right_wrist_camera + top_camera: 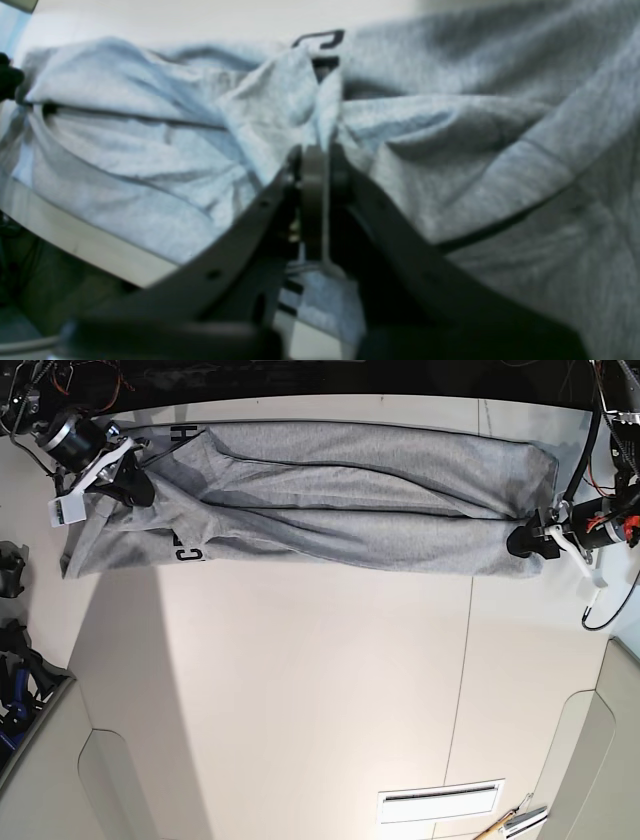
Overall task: Fold the T-shirt properly
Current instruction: 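Grasp the folded shirt ends with both grippers and pull them apart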
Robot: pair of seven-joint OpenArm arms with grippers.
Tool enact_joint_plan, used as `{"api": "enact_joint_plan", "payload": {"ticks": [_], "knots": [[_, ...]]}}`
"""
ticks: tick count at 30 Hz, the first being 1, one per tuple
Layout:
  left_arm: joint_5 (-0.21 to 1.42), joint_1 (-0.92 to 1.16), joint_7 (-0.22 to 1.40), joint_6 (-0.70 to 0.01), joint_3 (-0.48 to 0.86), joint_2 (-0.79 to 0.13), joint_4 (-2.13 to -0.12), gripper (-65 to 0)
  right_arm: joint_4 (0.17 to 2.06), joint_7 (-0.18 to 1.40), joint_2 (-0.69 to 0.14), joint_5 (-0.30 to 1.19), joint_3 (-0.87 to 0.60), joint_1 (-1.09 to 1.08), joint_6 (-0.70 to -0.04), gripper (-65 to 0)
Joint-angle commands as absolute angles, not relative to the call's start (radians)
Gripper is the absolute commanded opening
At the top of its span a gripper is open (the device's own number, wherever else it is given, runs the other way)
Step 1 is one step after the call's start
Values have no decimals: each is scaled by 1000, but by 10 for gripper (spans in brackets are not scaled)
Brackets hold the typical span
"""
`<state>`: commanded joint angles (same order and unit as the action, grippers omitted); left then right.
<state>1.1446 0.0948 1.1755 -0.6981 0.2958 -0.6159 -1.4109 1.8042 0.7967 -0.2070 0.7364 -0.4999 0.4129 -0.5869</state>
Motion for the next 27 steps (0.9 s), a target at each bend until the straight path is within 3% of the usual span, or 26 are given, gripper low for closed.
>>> {"api": "enact_joint_plan", "payload": {"ticks": [2, 5, 7, 13, 19, 20, 23, 27], "knots": [[1181, 95, 1213, -698, 299, -619, -1413, -289, 1787, 797, -207, 737, -500, 413, -587, -650], [1256, 95, 1274, -698, 332, -618, -1415, -289, 1773, 797, -207, 737, -500, 413, -587, -446], [1291, 95, 1285, -698, 379, -618, -1415, -289, 1773, 797, -207, 740, -500, 412, -587, -393], [1362, 99, 1396, -698, 540, -618, -1415, -289, 1801, 798, -207, 802, -533, 408, -587, -393], [1346, 155, 1345, -698, 593, -617, -1415, -289, 1893, 797, -184, 831, -603, 407, -587, -394], [1306, 171, 1295, -698, 593, -615, -1415, -288, 1908, 793, -176, 831, -606, 407, -587, -417], [1171, 194, 1174, -698, 593, -601, -1414, -203, 1922, 794, -149, 831, -606, 405, -587, -650], [1108, 200, 1129, -698, 593, -573, -1409, -176, 1922, 794, -123, 831, -602, 405, -588, -650]]}}
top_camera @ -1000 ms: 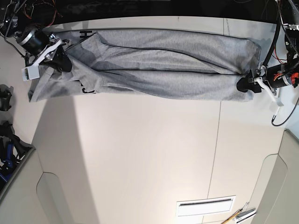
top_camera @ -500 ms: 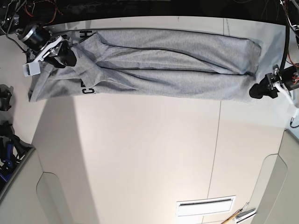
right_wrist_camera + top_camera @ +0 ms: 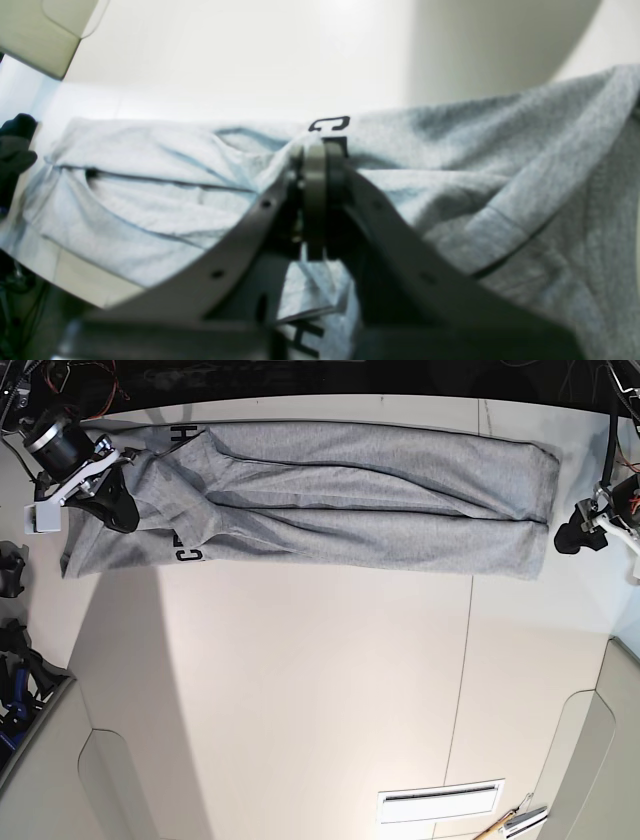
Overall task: Fold the T-shirt properly
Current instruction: 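Grasp the folded shirt ends with both grippers and pull them apart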
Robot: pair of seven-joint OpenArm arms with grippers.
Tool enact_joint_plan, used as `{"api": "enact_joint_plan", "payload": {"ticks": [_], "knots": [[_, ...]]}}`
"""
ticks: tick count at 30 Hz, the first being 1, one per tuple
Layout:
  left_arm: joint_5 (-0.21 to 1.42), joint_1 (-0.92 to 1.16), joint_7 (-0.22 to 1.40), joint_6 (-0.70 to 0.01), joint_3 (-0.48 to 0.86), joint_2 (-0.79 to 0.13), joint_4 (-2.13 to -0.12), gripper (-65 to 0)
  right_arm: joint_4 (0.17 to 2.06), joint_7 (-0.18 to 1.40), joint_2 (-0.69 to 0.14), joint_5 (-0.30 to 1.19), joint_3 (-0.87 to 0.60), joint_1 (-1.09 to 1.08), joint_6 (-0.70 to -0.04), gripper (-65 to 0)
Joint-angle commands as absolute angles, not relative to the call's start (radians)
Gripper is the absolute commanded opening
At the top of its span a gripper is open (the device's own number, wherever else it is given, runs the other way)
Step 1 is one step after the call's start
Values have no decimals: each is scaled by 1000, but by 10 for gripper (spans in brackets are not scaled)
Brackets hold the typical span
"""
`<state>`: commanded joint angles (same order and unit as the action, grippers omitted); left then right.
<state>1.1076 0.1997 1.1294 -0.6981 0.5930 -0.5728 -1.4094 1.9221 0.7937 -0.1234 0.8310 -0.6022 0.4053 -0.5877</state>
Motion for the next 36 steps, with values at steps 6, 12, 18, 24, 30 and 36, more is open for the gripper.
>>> {"api": "enact_joint_plan", "payload": {"ticks": [6, 12, 18, 24, 30, 36], "knots": [[1098, 200, 1125, -698, 592, -526, -1397, -176, 1922, 796, -99, 830, -588, 405, -588, -650], [1090, 222, 1122, -698, 543, -523, -1392, -176, 1921, 797, -99, 827, -588, 405, -588, -650], [1082, 243, 1126, -698, 540, -521, -1392, -176, 1921, 797, -99, 827, -588, 406, -587, -650], [1148, 300, 1126, -698, 540, -520, -1392, -177, 1921, 797, -99, 831, -588, 405, -587, -650], [1171, 300, 1126, -698, 527, -521, -1392, -178, 1921, 797, -99, 832, -588, 405, -587, -650], [1179, 299, 1123, -698, 442, -521, -1392, -178, 1921, 799, -99, 831, -588, 405, -587, -650]]}}
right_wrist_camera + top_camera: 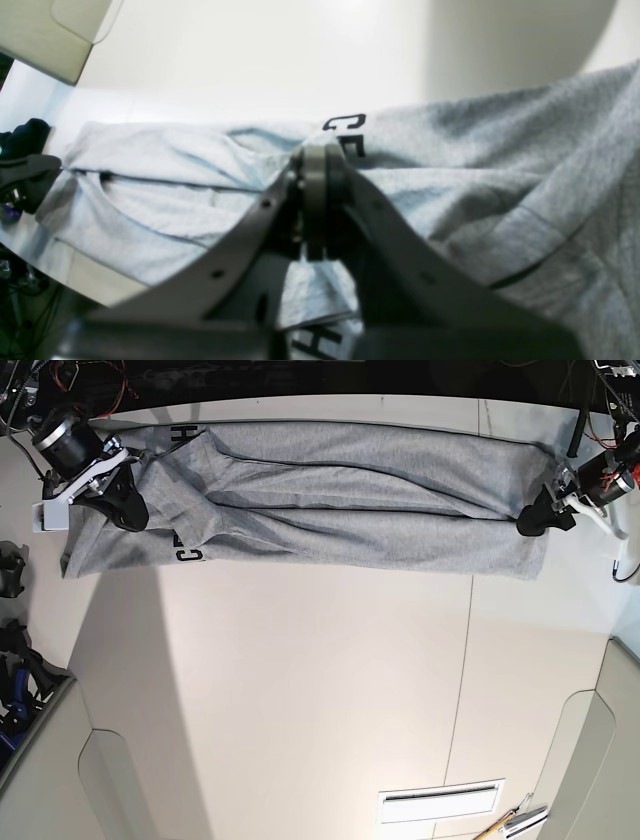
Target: Fold the T-shirt properly
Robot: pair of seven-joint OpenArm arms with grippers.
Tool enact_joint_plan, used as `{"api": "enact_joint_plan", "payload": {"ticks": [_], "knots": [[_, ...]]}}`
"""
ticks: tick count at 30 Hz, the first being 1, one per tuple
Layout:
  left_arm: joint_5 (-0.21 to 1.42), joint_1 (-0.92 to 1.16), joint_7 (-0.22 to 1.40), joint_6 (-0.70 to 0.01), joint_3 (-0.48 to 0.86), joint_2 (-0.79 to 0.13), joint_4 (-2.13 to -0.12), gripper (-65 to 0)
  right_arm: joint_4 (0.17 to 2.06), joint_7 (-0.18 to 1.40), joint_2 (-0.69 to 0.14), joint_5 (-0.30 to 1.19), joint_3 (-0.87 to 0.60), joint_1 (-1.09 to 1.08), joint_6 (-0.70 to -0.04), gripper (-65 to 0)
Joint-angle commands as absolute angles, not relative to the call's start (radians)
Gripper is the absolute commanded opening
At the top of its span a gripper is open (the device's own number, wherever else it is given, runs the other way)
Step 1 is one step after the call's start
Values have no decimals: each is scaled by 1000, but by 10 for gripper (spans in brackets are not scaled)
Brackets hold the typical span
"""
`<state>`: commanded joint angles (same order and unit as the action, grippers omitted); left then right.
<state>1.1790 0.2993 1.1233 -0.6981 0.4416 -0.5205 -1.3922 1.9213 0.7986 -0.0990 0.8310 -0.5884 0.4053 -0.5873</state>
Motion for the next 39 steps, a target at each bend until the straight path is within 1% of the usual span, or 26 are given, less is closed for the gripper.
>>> {"api": "enact_joint_plan", "payload": {"ticks": [3, 4, 5, 7, 8, 9, 10, 13, 17, 21, 26, 31, 35, 39], "knots": [[1178, 299, 1105, -698, 423, -519, -1392, -182, 1921, 802, -99, 831, -588, 405, -587, -650], [1177, 297, 1098, -698, 423, -517, -1392, -208, 1921, 802, -99, 831, -588, 405, -587, -650], [1177, 297, 1096, -698, 423, -517, -1392, -264, 1921, 802, -99, 831, -588, 405, -587, -650], [1177, 296, 1092, -698, 423, -514, -1392, -453, 1921, 804, -99, 831, -588, 405, -587, -650], [1177, 296, 1079, -698, 423, -513, -1392, -528, 1921, 805, -99, 831, -588, 405, -587, -650], [1177, 296, 1061, -698, 423, -512, -1392, -571, 1921, 805, -99, 832, -588, 405, -587, -650], [1175, 295, 1040, -698, 423, -513, -1392, -597, 1921, 805, -99, 835, -588, 405, -587, -650], [1126, 266, 1021, -698, 423, -513, -1392, -650, 1921, 805, -99, 850, -588, 405, -587, -650], [1061, 223, 1022, -698, 423, -513, -1394, -650, 1921, 806, -99, 858, -589, 405, -587, -650], [1044, 181, 1029, -698, 427, -513, -1396, -650, 1922, 807, -99, 868, -589, 405, -587, -650], [978, 117, 1024, -698, 434, -531, -1399, -650, 1922, 809, -99, 885, -595, 405, -588, -650], [886, 29, 1011, -698, 434, -535, -1399, -650, 1922, 815, -99, 910, -617, 405, -591, -650], [762, -43, 989, -698, 434, -537, -1399, -650, 1922, 832, -99, 925, -649, 405, -591, -650], [697, -76, 956, -698, 433, -572, -1399, -650, 1922, 845, -99, 947, -697, 405, -592, -650]]}}
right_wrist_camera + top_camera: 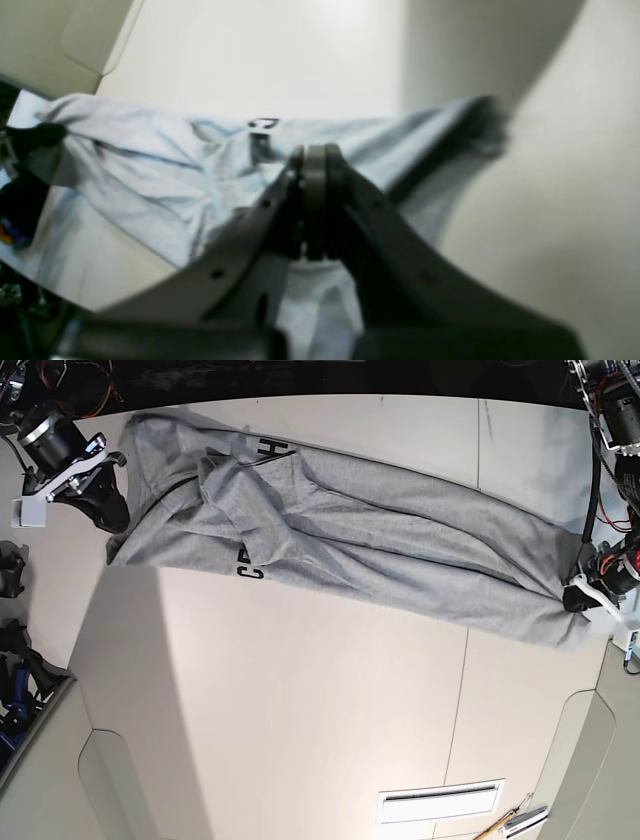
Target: Fold the T-shirt properly
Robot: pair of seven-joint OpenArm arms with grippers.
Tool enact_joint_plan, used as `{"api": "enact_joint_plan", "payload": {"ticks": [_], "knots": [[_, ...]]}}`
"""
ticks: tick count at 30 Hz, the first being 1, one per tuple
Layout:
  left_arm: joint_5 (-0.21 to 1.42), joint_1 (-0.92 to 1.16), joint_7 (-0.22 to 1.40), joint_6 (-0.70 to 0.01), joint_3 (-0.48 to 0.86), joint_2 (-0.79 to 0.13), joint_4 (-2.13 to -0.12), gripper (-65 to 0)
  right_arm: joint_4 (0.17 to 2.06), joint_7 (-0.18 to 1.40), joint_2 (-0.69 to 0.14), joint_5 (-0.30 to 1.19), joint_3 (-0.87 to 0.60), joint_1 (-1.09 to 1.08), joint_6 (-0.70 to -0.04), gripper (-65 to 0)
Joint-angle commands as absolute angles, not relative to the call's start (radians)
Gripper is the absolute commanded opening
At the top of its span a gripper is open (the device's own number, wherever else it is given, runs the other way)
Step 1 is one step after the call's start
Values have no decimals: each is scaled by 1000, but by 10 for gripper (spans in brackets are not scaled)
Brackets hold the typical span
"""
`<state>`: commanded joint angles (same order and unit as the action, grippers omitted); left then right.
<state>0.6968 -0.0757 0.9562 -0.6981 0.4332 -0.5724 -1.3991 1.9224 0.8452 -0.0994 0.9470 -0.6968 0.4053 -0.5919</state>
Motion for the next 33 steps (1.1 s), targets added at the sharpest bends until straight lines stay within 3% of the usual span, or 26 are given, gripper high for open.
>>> {"api": "enact_joint_plan", "payload": {"ticks": [6, 11, 17, 21, 28, 33], "knots": [[722, -72, 970, -698, 432, -604, -1444, -650, 1922, 854, -99, 962, -753, 405, -599, -650], [828, 20, 1012, -698, 432, -595, -1629, -650, 1922, 853, -99, 958, -753, 405, -599, -650], [864, 169, 1017, -698, 430, -493, -1945, -650, 1922, 852, -99, 949, -753, 405, -599, -650], [883, 195, 1021, -698, 409, -442, -2027, -650, 1922, 852, -99, 946, -753, 405, -599, -650], [834, 194, 1021, -698, 207, -415, -2027, -650, 1922, 853, -99, 939, -753, 405, -599, -650], [722, 194, 997, -698, 77, -330, -2027, -650, 1922, 853, -99, 939, -753, 405, -599, -650]]}}
